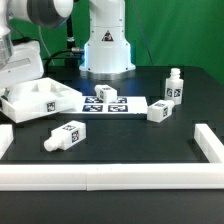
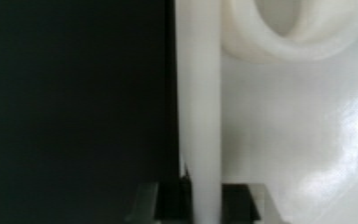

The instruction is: Assemble one leg

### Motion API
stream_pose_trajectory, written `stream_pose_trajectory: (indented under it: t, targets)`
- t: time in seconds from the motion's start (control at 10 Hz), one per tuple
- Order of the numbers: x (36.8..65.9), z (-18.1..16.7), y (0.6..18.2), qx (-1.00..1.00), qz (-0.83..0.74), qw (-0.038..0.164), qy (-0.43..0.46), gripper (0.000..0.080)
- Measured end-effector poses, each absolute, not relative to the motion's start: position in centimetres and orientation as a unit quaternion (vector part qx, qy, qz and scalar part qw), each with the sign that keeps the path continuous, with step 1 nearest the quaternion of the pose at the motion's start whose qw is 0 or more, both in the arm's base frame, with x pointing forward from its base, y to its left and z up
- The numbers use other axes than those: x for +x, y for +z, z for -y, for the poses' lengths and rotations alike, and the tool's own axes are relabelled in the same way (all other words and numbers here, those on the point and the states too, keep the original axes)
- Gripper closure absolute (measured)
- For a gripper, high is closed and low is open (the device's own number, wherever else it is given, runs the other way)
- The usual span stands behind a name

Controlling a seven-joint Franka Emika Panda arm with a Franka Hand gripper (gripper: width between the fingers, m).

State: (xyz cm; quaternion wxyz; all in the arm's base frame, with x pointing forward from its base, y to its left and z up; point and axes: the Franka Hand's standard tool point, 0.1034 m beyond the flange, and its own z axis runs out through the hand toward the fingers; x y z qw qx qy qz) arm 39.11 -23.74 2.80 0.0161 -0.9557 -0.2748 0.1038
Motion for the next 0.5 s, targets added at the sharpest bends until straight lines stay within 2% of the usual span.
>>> stream_pose_trajectory:
  t: [0.2,0.3,0.4,0.5]
  targets:
    - [41.7,20.2,4.0,-0.965,0.238,0.011,0.104,0.0743]
    - [43.6,18.9,5.2,-0.970,0.218,0.007,0.103,0.0743]
    - [45.3,18.5,6.0,-0.973,0.212,-0.002,0.092,0.0743]
    - [44.9,19.5,5.8,-0.973,0.212,0.002,0.092,0.0743]
